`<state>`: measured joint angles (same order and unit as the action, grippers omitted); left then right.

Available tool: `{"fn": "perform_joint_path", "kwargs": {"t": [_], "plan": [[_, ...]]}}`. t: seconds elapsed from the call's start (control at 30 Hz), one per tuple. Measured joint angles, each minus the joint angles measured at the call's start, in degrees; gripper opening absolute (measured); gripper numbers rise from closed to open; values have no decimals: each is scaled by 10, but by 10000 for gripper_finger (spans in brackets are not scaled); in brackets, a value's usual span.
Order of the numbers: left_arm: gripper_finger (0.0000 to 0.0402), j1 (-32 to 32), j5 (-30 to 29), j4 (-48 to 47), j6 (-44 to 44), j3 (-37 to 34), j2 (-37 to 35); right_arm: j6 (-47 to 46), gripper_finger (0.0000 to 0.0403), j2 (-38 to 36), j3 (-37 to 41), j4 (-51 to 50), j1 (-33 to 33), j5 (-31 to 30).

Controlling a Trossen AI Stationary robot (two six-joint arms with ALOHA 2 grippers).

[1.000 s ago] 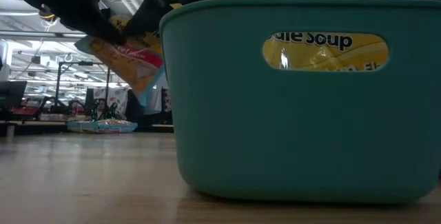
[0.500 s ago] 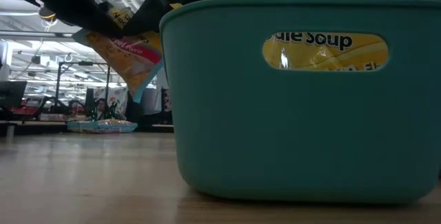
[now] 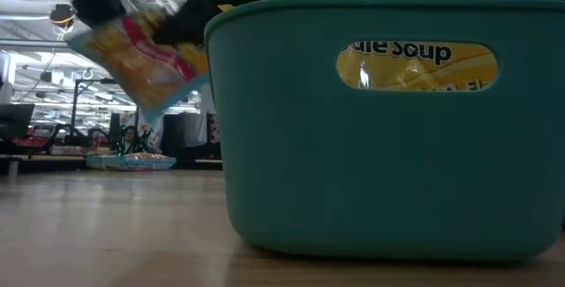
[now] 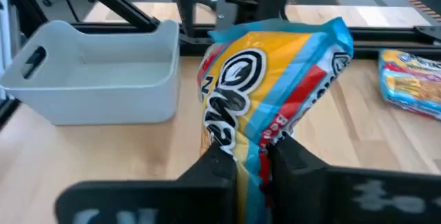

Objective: Sort Maruchan noodles
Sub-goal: Put the blue noodle pack into the white bin

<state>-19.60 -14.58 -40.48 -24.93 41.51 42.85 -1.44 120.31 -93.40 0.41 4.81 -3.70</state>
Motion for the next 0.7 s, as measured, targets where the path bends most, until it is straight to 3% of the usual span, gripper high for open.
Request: {"fn": "perform_joint_path", "kwargs": {"t": [0.1,0.43,0.7], "plan": [[193,-20,24,-49,-17,21,-32,-4,24,11,-28,-7,7,-2],[193,-80,44,-63,-52,2,-178,-58,18,50,-82,3,19,-7],[193,-87,65,-56,-22,18,-241,-42,22,104,-208,-16,50,-11]]}}
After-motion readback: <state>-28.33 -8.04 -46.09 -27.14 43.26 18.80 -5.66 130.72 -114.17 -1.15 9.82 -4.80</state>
